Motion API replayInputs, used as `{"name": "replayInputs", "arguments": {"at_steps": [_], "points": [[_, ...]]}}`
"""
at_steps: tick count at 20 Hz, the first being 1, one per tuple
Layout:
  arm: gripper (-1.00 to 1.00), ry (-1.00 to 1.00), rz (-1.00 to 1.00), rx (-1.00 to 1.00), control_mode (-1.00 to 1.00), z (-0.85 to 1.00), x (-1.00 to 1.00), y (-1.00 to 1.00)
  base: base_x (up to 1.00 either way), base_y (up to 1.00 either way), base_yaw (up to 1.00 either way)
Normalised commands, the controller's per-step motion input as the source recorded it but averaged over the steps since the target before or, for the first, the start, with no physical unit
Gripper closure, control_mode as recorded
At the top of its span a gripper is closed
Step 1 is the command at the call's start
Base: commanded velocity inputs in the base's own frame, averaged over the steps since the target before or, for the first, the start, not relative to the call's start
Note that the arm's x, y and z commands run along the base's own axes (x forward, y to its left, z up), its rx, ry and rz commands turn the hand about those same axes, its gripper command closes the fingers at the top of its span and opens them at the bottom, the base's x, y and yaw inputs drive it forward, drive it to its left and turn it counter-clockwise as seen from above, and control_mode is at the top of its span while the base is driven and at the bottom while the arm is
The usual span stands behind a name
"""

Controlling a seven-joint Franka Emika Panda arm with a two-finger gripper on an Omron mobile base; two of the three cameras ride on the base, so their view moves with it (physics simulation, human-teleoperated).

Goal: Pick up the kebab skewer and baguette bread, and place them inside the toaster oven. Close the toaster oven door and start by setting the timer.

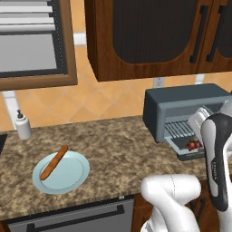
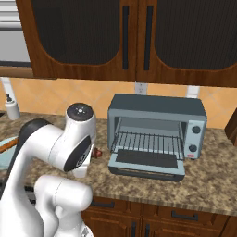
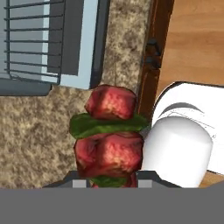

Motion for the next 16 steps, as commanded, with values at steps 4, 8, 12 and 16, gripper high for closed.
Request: {"name": "replayInputs", "arguments": {"at_steps": [4, 8, 12, 16], "points": [[1.0, -0.08, -0.08, -0.03, -1.0, 0.22, -0.03, -0.69, 0.0, 0.0, 0.0], [1.0, -0.1, -0.09, -0.1, -1.0, 0.0, 0.0, -0.59, 0.0, 0.0, 0.0], [1.0, -0.08, -0.1, -0.12, -1.0, 0.0, 0.11, -0.54, 0.0, 0.0, 0.0], [1.0, -0.02, -0.07, -0.07, -1.0, 0.09, 0.52, -0.22, 0.0, 0.0, 0.0]]}}
